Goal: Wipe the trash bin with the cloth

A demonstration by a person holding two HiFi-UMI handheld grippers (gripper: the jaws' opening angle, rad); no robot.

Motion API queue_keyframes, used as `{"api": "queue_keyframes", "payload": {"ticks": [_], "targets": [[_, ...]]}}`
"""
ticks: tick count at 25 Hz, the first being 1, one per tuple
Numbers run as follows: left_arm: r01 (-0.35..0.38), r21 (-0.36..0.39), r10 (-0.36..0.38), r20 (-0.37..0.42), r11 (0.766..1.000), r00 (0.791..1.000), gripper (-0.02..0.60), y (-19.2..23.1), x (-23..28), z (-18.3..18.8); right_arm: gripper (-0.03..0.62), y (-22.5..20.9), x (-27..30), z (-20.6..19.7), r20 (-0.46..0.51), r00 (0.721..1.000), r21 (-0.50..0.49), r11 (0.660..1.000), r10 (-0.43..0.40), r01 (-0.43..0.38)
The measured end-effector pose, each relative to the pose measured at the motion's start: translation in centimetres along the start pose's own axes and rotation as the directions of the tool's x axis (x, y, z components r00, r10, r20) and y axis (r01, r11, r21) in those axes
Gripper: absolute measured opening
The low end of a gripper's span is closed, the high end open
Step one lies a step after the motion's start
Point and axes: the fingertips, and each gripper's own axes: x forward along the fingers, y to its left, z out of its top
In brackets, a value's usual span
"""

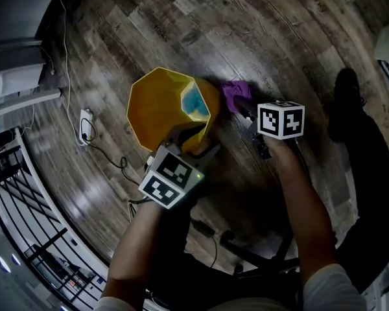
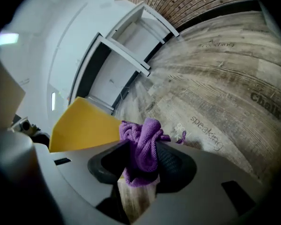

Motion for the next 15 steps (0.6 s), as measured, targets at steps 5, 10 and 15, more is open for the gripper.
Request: {"api": "queue_keyframes", "payload": {"ticks": [5,10,15], "targets": [[-0.013,0.187,0.036,-0.12,0.982,0.992,0.195,-0.1,-0.8,-3.0,0.172,4.1,-4.4,1.2,0.105,0.982,0.042,0.986,0.159,-0.164],[0.008,0.252,0.042,-0.193,0.968,0.98,0.193,-0.1,-0.4,-4.6,0.172,9.1,-7.1,1.5,0.191,0.906,0.088,0.912,0.379,-0.4],[0.011,0.292,0.049,-0.197,0.956,0.979,0.077,-0.1,0.0,-4.5,0.172,12.2,-8.1,2.1,0.188,0.84,0.028,0.852,0.509,-0.523]]}}
